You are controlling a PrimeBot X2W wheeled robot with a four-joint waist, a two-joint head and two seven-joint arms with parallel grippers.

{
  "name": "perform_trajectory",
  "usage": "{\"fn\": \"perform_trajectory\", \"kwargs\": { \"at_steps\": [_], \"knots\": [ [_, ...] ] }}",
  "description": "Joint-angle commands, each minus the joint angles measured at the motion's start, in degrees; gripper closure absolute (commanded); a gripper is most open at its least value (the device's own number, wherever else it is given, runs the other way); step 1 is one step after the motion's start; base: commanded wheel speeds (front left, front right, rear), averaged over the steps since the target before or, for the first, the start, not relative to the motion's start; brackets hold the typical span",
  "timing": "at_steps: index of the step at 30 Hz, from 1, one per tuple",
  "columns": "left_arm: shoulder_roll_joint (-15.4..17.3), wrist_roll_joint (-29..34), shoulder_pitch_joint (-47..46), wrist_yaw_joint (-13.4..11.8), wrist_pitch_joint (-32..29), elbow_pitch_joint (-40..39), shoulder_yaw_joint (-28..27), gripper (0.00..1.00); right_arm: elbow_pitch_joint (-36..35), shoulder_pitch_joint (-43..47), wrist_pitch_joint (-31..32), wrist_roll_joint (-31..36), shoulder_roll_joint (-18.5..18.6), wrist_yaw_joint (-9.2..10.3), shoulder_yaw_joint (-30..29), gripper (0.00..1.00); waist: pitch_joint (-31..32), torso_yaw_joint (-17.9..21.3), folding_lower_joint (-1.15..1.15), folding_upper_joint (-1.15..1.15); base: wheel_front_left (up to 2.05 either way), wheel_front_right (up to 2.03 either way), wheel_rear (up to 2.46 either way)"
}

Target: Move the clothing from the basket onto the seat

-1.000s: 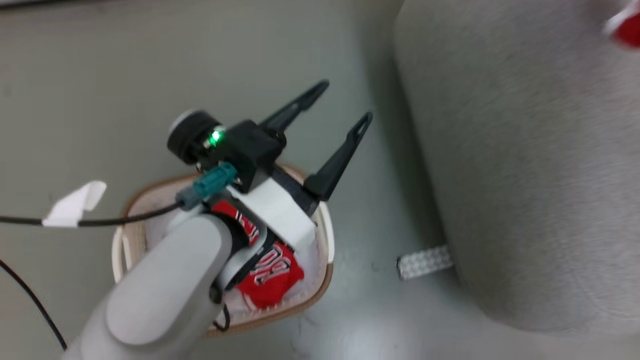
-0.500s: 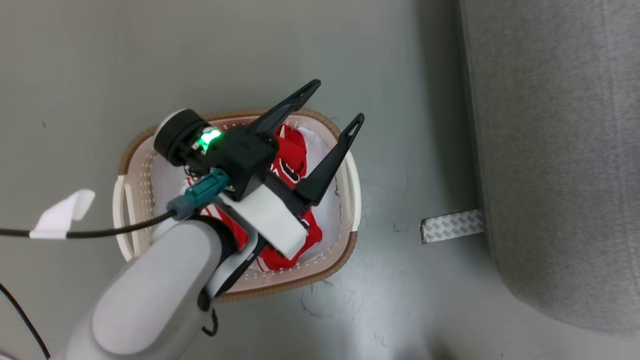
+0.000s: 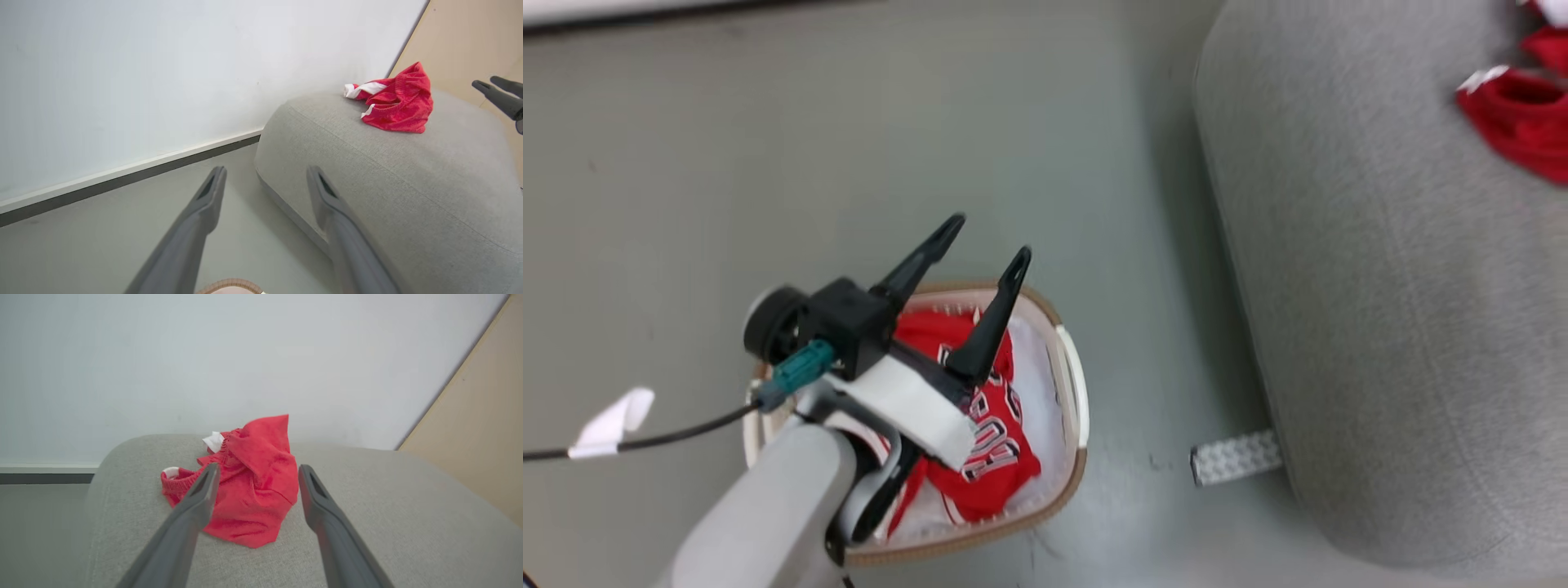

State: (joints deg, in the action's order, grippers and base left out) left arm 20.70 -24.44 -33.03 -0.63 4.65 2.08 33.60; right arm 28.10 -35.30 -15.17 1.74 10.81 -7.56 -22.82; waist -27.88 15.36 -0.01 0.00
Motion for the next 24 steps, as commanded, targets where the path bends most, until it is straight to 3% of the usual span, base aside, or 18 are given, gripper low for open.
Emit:
{"fn": "perform_trajectory", "kwargs": {
  "at_steps": [1,10,17,24],
  "knots": [
    [-0.5,-0.7,1.4,-0.5,0.9,0.8,-0.3,0.00,-1.2,2.2,0.0,-0.7,0.6,0.14,0.7,0.00,6.1,-1.2,0.01,0.00,0.00,0.00,0.00],
    [-3.5,-4.1,9.6,-3.6,8.7,9.9,-3.0,0.00,-13.2,15.9,0.0,-3.2,-1.2,0.14,9.9,0.00,17.4,-7.6,0.01,0.00,0.00,0.00,0.00],
    [-5.3,-4.3,15.9,-4.7,10.5,13.5,-5.3,0.00,-15.9,24.2,0.0,-6.8,-3.5,0.14,15.3,0.00,23.0,-12.2,0.01,0.00,0.00,0.00,0.00],
    [-7.1,-0.8,22.3,-4.8,10.5,12.7,-10.4,0.00,-16.4,30.7,0.0,-7.4,-6.0,0.14,18.3,0.00,26.8,-13.3,0.01,0.00,0.00,0.00,0.00]
  ]
}}
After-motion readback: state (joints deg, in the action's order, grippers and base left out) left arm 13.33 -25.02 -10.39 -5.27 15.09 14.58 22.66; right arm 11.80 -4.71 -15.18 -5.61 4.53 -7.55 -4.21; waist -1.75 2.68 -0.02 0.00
